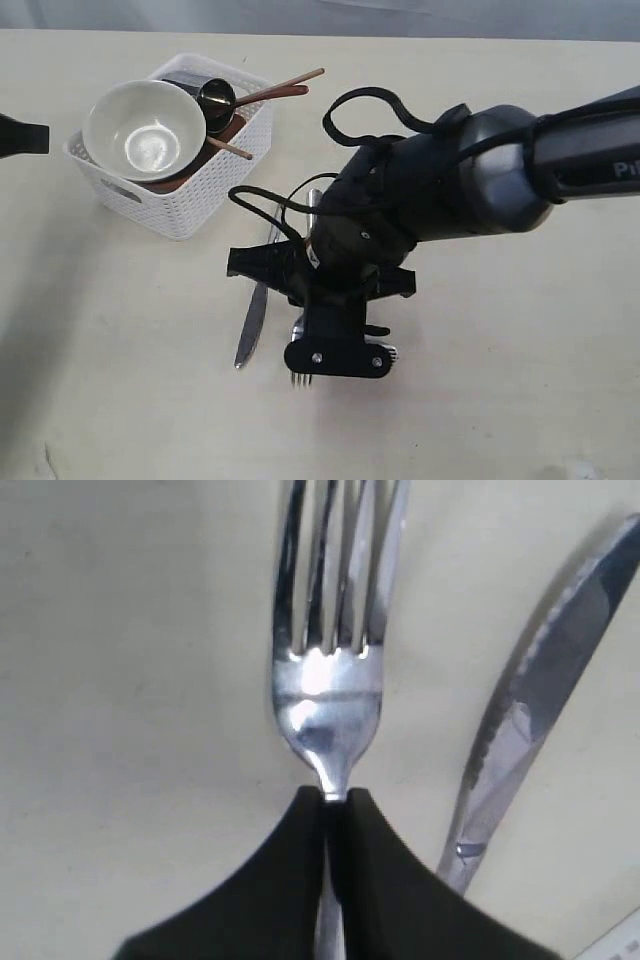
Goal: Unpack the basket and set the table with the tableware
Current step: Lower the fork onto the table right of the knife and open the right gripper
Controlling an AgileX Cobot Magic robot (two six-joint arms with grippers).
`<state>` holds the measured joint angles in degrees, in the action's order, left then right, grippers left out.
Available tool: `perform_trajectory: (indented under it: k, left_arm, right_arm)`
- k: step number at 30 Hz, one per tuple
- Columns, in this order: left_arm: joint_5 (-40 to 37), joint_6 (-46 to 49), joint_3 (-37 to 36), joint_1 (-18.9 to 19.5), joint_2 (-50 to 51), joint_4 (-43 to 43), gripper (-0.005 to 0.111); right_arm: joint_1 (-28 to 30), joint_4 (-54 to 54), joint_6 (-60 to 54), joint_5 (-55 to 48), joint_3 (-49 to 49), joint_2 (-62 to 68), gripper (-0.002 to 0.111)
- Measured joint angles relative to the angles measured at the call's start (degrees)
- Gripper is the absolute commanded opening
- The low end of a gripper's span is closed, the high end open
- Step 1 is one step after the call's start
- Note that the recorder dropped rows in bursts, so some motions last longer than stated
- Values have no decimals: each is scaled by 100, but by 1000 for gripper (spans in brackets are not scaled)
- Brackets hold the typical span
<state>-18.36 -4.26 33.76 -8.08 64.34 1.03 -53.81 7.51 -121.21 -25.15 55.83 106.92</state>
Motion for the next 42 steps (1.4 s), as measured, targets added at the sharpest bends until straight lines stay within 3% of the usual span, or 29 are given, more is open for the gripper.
perform_trajectory:
  k: [24,26,27,29,42]
  left_arm:
    - [0,0,0,0,0,0,0]
    - [0,0,0,0,0,0,0]
    - [0,0,0,0,0,0,0]
    - [0,0,0,0,0,0,0]
    - [0,0,0,0,0,0,0]
  right_arm:
    - [0,-172,-11,-1,0,0,0]
    - [56,-105,-11,-1,0,0,12]
    - [67,-69,-11,-1,0,0,26]
    - [67,-34,-11,-1,0,0,40]
    - [67,18,-11,25,0,-358,39]
